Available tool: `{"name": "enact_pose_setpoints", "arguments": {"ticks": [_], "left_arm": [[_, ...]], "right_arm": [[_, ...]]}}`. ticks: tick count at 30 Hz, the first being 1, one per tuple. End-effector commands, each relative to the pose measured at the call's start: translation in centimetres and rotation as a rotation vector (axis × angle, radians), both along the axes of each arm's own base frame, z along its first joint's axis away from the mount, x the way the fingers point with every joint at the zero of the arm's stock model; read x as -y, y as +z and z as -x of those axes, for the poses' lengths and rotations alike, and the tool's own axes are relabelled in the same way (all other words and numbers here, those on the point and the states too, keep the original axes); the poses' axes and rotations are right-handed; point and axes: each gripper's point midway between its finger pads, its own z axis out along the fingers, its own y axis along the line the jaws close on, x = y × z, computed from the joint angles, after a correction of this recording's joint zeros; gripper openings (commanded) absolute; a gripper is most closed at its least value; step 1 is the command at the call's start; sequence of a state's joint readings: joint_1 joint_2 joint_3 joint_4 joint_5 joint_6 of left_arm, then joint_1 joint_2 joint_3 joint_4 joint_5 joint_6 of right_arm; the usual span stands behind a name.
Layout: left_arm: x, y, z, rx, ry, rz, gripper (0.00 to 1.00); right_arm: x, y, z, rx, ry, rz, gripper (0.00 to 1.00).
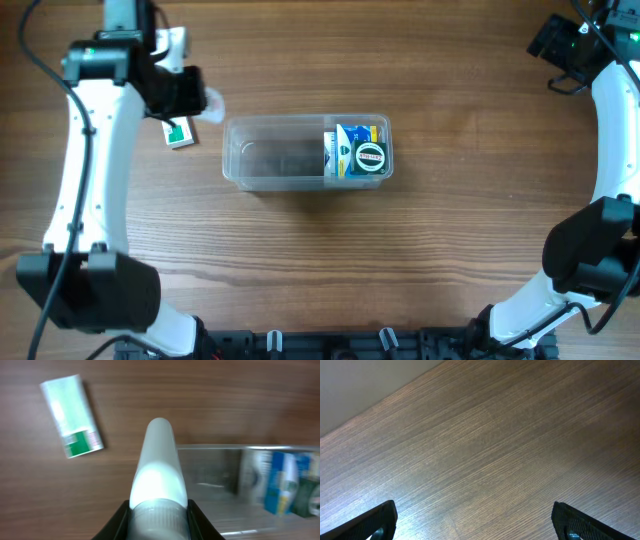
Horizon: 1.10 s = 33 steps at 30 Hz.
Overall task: Pack container
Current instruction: 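Carry spray bottle right and lower it into the container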
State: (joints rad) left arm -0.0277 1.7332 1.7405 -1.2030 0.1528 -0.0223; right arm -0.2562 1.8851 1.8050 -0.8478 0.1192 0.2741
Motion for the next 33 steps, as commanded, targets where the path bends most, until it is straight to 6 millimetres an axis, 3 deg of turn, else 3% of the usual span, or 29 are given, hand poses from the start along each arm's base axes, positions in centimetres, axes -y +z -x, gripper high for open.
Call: {"name": "enact_pose_setpoints", "arguments": {"ticks": [1,8,13,20,23,33], "left_arm": [[4.2,4.3,0.8,0.106,-0.036,0.069,0.18],[12.9,3.8,1.3,0.11,-0.146,0.137,0.19],[16.5,1.6,1.9,0.048,-0.156,0.141,0.23],[16.6,-1.6,1.8,-0.041,-0.101,0.096,0.23],[16.3,-3.2,2.4,-0.108,-0.085,0.074,0.3],[16.3,-6.8,2.9,-0.232,-0.046,0.046,0.32]], "right_arm": [[-0.3,-0.3,-0.2,-0.005,0.016,-0.003,1.0],[-0.3,-0.3,-0.2,-0.005,0.016,-0.003,1.0],[-0.3,-0.3,-0.2,-0.005,0.016,-0.003,1.0],[-0.3,-0.3,-0.2,-0.005,0.016,-0.003,1.0],[-0.3,-0.3,-0.2,-0.005,0.016,-0.003,1.0],[-0.3,-0.3,-0.2,-0.005,0.016,-0.003,1.0]]}}
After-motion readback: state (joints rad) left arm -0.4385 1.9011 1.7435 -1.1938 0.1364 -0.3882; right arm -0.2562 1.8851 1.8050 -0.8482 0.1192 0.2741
